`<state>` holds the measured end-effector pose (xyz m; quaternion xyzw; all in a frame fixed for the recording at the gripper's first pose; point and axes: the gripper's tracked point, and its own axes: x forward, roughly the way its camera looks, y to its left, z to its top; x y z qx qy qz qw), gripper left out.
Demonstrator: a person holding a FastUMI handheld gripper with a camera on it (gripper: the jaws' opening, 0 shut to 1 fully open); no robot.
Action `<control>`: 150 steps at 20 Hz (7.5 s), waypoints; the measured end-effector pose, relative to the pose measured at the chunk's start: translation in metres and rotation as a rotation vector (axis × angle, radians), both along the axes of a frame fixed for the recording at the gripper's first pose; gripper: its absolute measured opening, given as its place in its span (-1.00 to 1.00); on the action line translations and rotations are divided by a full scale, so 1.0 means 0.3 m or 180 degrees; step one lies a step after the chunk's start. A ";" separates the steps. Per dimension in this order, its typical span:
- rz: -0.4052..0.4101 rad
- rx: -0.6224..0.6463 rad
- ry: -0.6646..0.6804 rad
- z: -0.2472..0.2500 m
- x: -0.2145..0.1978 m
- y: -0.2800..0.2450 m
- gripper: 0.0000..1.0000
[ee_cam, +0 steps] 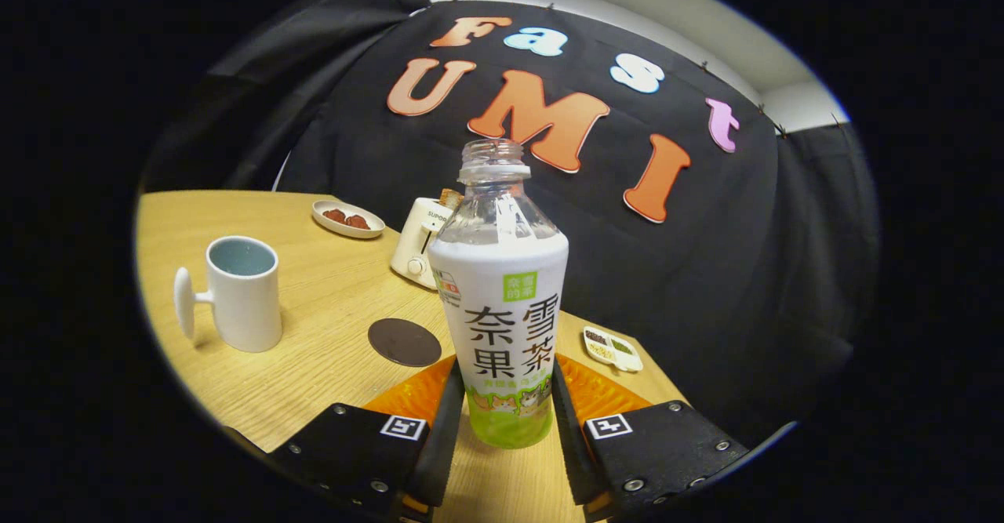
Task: Take the bottle from table, then pour the juice into the cup, finally place the bottle on the coaster
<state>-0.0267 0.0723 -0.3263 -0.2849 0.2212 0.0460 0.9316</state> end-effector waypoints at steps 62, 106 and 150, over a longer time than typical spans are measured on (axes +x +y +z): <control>0.1684 -0.3289 -0.1019 0.004 0.077 0.297 0.19; 0.1939 -0.3756 -0.1386 0.086 0.114 0.333 0.18; 0.2451 -0.4307 -0.1941 0.132 0.113 0.430 0.18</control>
